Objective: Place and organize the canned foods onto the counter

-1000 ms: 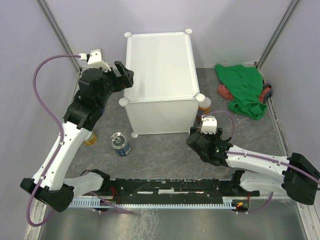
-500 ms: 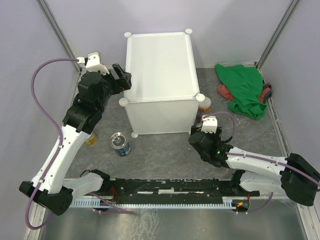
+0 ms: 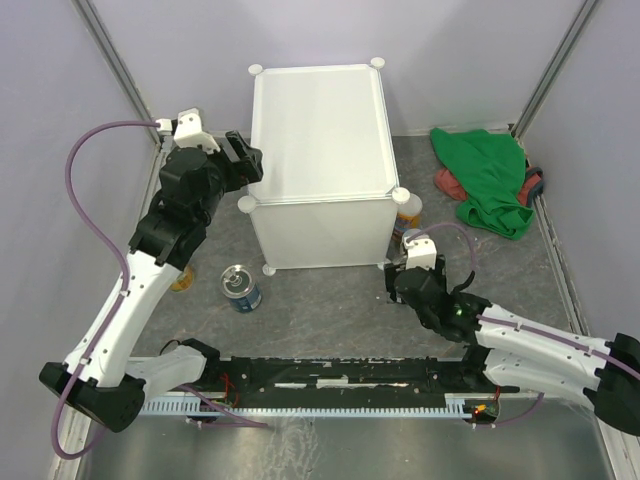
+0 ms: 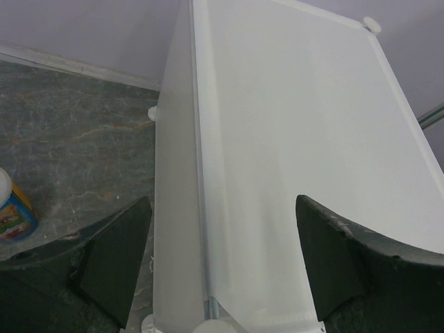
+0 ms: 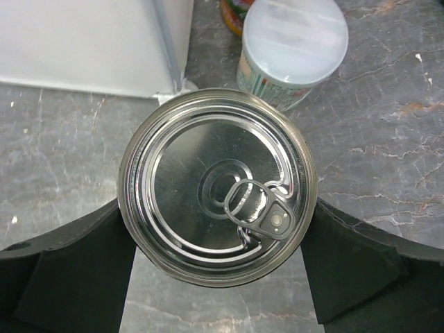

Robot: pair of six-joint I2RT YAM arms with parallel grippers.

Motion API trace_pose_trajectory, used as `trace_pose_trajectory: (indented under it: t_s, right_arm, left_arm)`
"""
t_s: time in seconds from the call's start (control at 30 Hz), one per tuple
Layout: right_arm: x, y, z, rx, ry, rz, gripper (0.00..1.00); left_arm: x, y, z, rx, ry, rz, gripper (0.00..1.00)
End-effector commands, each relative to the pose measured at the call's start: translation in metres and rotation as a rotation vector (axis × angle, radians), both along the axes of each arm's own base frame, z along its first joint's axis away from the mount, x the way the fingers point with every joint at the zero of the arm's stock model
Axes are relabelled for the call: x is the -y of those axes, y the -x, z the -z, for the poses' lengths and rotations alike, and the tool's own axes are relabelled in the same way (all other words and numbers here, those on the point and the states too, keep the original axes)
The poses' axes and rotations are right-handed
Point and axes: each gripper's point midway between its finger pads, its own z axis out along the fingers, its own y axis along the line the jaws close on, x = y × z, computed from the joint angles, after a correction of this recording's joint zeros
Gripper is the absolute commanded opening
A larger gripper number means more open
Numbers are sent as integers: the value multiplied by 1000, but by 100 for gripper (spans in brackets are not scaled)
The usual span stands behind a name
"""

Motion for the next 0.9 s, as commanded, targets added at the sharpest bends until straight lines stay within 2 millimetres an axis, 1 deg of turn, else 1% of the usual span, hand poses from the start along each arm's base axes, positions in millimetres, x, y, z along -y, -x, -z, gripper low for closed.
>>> trace_pose_trajectory:
  t_s: [0.0, 0.3, 0.6, 0.77, 0.87]
  right_arm:
    - [-22, -1, -46, 44, -65, -102, 1]
    - [-33, 16, -70, 33, -98, -236, 1]
    - [-52, 30, -87, 16, -145, -363, 1]
    - [-61, 33, -103, 28, -159, -401, 1]
    - [-67, 33, -119, 48, -174, -428, 1]
  left_arm:
    - [-4, 1, -21, 87, -12, -7, 90]
    - [-7, 2, -19, 95, -8, -22, 90]
    - [-9, 3, -15, 91, -5, -33, 90]
    - [-12, 4, -13, 90, -5, -49, 90]
    - [-14, 5, -14, 97, -1, -57, 90]
